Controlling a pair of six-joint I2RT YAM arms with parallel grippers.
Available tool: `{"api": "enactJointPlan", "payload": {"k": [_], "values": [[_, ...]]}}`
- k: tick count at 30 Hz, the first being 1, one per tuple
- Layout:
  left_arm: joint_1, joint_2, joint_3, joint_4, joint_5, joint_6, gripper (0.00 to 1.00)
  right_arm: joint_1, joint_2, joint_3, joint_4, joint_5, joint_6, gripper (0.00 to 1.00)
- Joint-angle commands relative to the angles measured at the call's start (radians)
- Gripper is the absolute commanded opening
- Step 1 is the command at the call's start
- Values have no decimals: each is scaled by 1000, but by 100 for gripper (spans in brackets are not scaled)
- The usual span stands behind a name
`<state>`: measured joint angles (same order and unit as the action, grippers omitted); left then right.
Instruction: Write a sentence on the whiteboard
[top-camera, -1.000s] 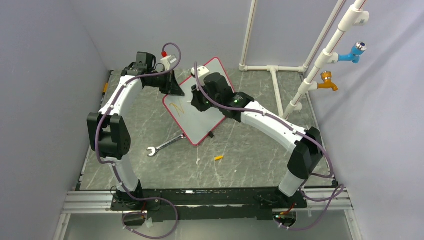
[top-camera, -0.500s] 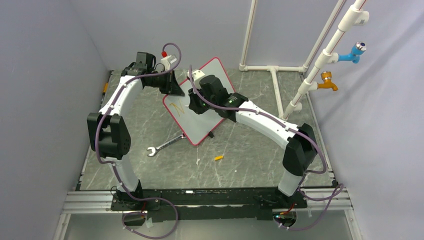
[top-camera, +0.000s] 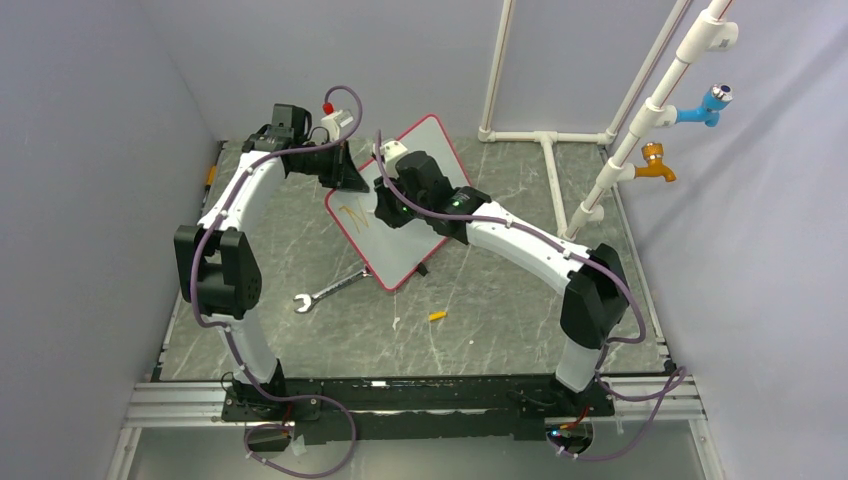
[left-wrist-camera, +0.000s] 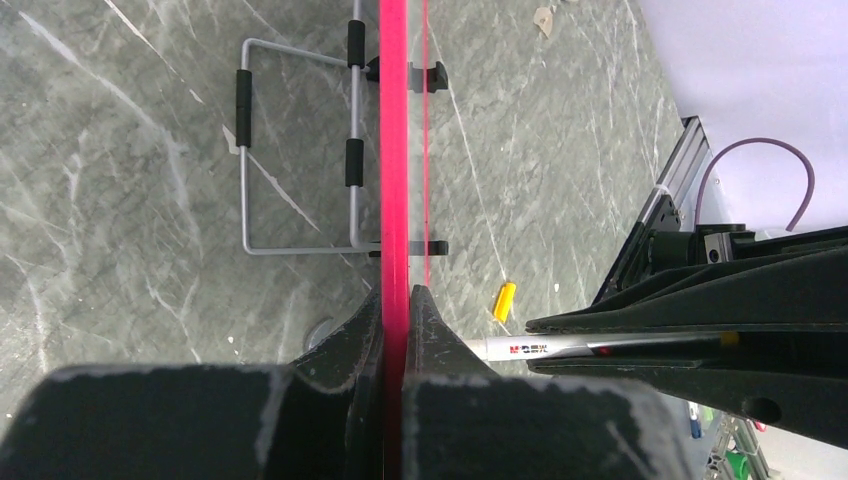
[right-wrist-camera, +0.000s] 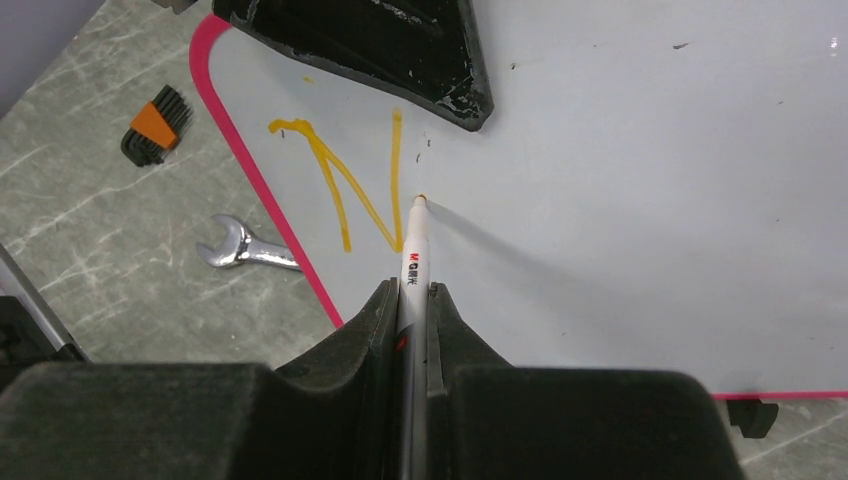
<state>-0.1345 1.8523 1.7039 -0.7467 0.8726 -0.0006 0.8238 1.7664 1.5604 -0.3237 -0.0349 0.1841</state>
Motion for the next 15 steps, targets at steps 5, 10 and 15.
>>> {"api": "enactJointPlan", "payload": {"k": [5, 10, 15], "values": [[-16, -44, 0, 38, 31, 62, 0, -3, 10, 27, 37, 73, 17, 0], [-16, -48, -4, 39, 31, 62, 0, -16, 20, 49, 25, 88, 29, 0], [-19, -51, -8, 39, 29, 64, 0, -17, 44, 108, 8, 84, 32, 0]]}}
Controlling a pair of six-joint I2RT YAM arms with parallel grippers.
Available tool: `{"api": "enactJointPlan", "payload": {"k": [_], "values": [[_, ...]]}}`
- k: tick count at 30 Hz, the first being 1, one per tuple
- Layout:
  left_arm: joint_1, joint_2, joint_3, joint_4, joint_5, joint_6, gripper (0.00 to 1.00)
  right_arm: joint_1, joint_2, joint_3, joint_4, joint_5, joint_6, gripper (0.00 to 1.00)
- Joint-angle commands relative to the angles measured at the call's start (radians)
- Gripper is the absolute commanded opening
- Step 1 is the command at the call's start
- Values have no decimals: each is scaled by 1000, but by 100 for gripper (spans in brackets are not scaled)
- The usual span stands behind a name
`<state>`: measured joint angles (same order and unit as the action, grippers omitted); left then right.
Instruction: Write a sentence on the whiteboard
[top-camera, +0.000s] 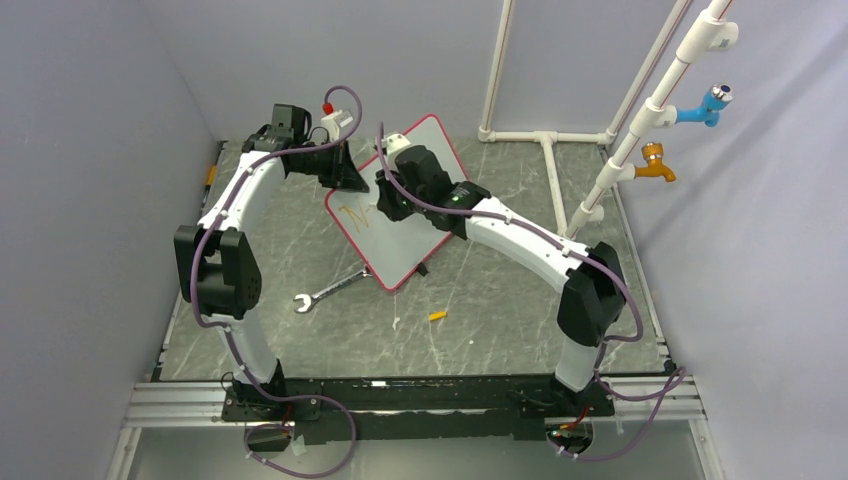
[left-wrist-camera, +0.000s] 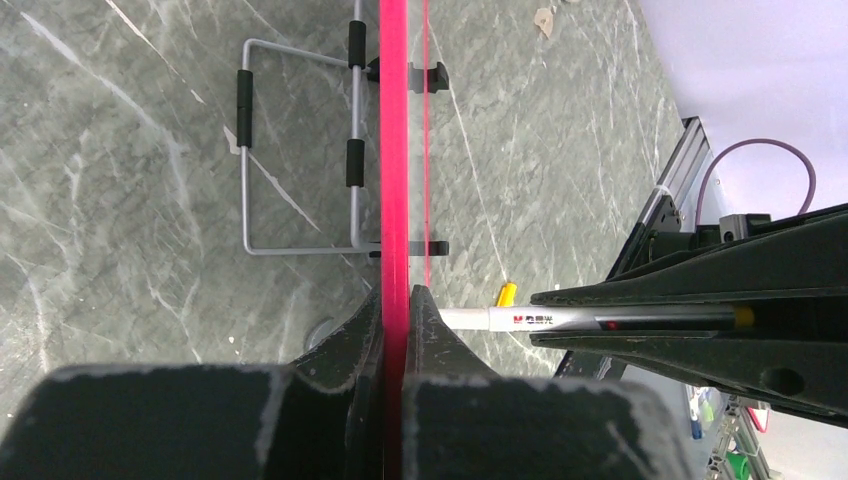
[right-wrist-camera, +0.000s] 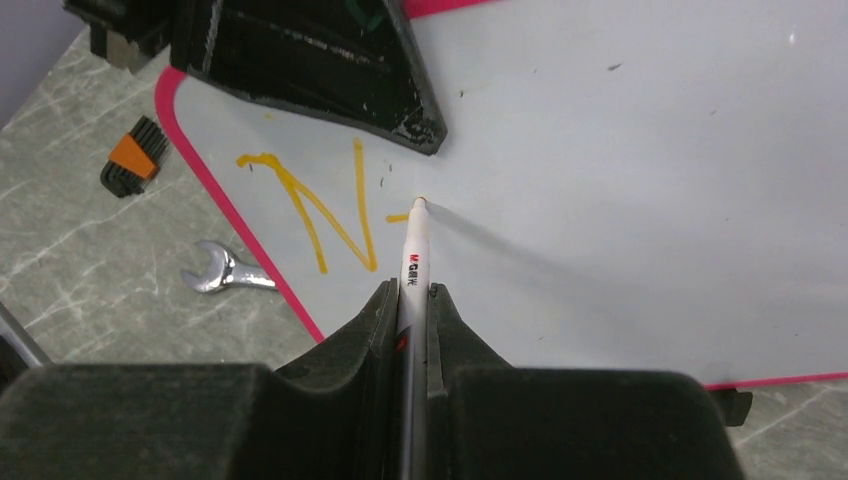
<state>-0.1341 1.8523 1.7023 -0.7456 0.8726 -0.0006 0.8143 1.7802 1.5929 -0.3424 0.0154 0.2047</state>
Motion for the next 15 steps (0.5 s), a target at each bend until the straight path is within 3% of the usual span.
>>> {"api": "enactJointPlan", "payload": {"k": [1, 15], "values": [[-20, -53, -7, 38, 29, 63, 0, -6, 35, 84, 25, 31, 12, 0], [-21, -57, -12, 46, 25, 57, 0, 15, 23, 36, 36, -60, 28, 0]]}}
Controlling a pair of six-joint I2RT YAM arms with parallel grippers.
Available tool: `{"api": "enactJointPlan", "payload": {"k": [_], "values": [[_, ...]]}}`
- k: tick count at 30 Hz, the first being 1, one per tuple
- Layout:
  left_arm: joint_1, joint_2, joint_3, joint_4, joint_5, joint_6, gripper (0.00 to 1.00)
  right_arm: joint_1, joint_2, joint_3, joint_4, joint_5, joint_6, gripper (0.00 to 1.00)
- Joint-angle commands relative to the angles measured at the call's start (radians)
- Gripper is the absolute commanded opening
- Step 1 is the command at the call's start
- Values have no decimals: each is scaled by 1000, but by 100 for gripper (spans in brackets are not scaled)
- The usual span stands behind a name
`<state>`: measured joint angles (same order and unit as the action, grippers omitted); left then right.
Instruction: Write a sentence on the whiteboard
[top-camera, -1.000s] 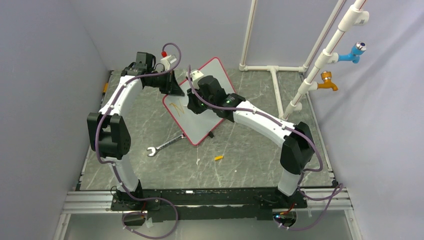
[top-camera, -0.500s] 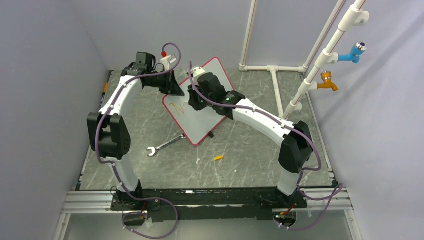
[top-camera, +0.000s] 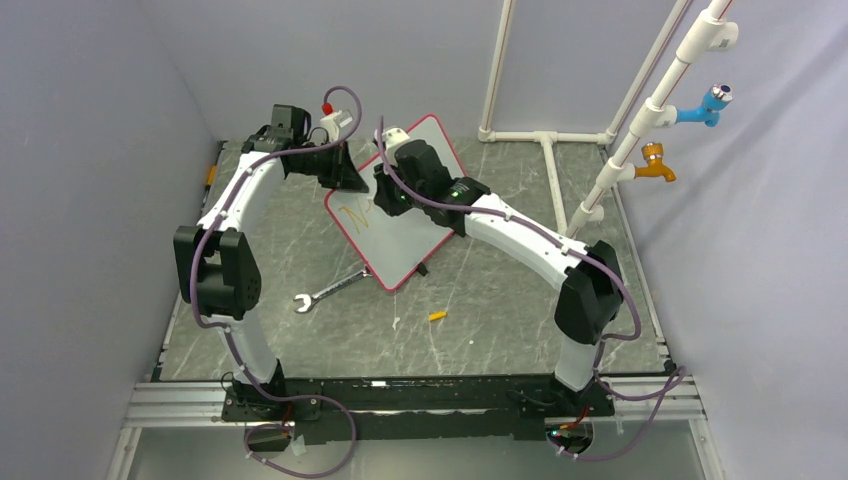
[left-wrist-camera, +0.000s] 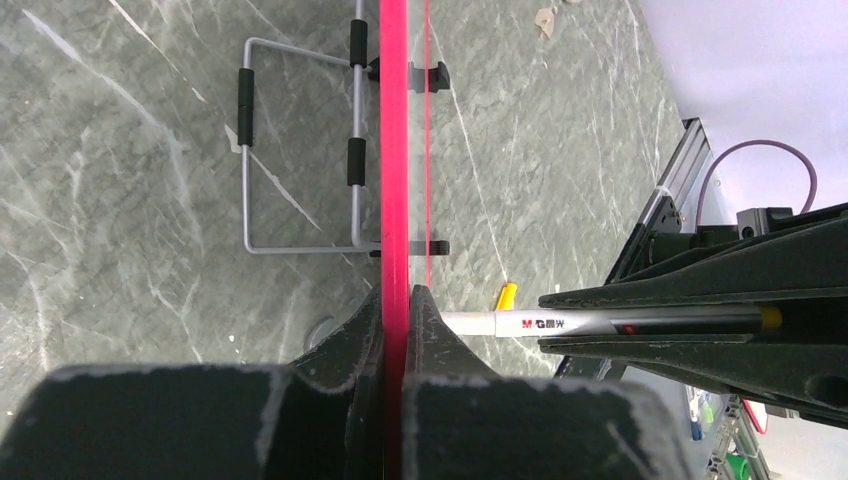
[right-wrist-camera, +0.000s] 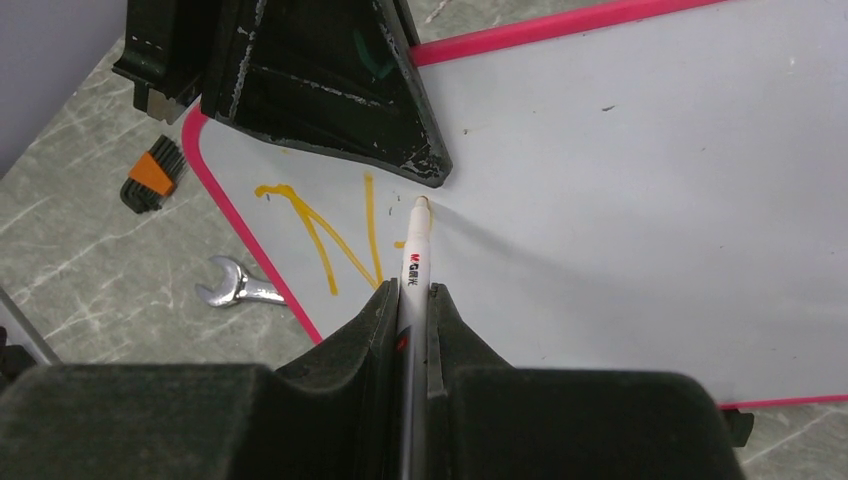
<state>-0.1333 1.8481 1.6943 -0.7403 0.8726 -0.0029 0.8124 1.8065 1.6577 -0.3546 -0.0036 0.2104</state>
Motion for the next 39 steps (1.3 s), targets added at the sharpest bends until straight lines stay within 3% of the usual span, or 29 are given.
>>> {"api": "enactJointPlan", "payload": {"k": [1, 10, 19, 39], "values": [[-22, -54, -4, 42, 24, 58, 0, 19, -6, -40, 51, -46, 26, 0], [-22, -61, -12, 44, 19, 58, 0, 36, -24, -112, 62, -32, 54, 0], [-22, -65, -16, 45, 20, 60, 0, 33, -33, -145, 27, 91, 49, 0], [-23, -80, -40, 59, 17, 57, 0, 4, -82, -57, 27, 75, 34, 0]]}}
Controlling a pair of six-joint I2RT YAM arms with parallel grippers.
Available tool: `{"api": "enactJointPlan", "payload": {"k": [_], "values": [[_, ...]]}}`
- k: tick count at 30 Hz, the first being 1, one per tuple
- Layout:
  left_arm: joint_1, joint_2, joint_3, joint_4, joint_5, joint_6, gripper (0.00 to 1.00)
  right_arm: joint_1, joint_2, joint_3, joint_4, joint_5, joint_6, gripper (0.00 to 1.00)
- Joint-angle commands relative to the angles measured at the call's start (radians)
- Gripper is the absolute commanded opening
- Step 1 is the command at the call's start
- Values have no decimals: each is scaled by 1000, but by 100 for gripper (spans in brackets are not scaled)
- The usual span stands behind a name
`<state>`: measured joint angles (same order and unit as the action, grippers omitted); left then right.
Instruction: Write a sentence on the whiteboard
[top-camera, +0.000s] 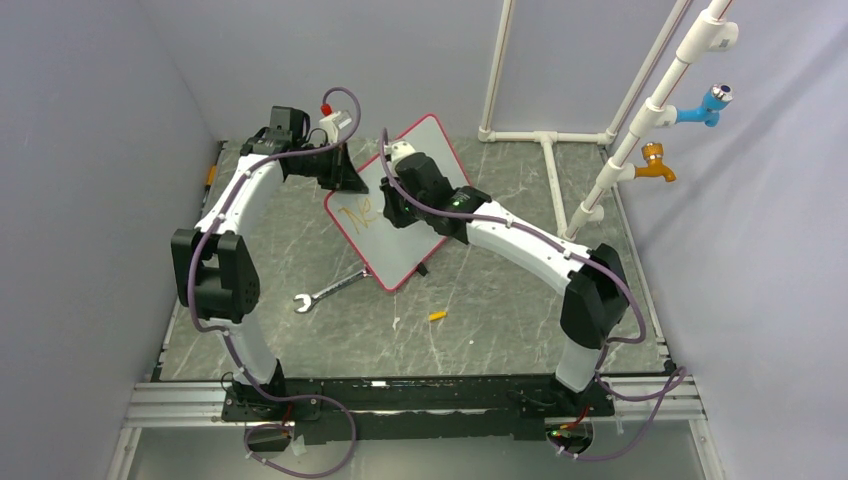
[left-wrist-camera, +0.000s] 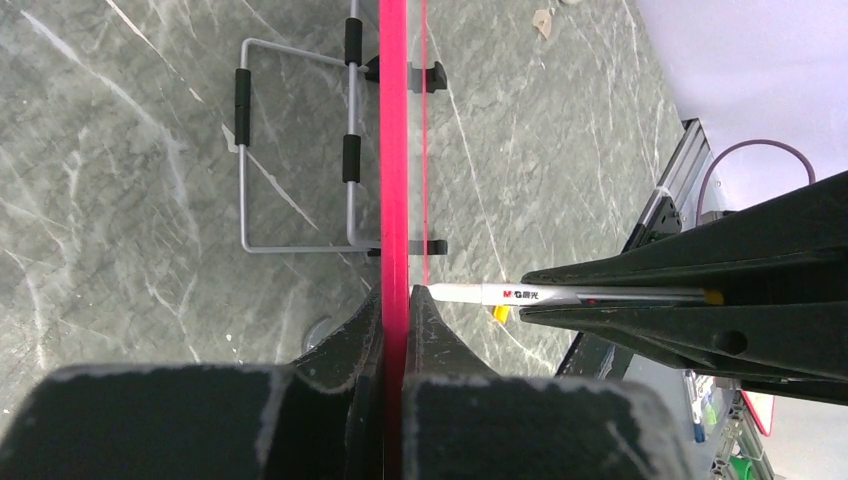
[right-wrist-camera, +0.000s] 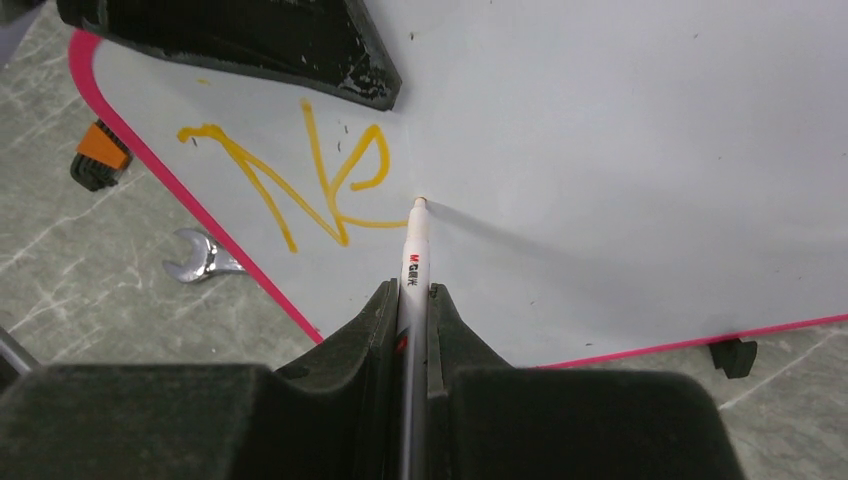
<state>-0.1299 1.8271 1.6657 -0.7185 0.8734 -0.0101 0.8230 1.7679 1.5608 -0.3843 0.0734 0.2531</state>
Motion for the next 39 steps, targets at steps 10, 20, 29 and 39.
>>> {"api": "enactJointPlan", "payload": {"k": [10, 20, 29, 39], "values": [[-27, -71, -17, 42, 15, 61, 0, -6, -123, -30, 118, 15, -10, 0], [-31, -72, -18, 37, 12, 65, 0, -8, -63, 31, 111, 8, -21, 0], [-33, -77, -21, 37, 9, 68, 0, -10, -34, 53, 123, -2, -19, 0], [-37, -80, -24, 36, 7, 70, 0, -16, -29, 5, 130, -3, -7, 0]]}}
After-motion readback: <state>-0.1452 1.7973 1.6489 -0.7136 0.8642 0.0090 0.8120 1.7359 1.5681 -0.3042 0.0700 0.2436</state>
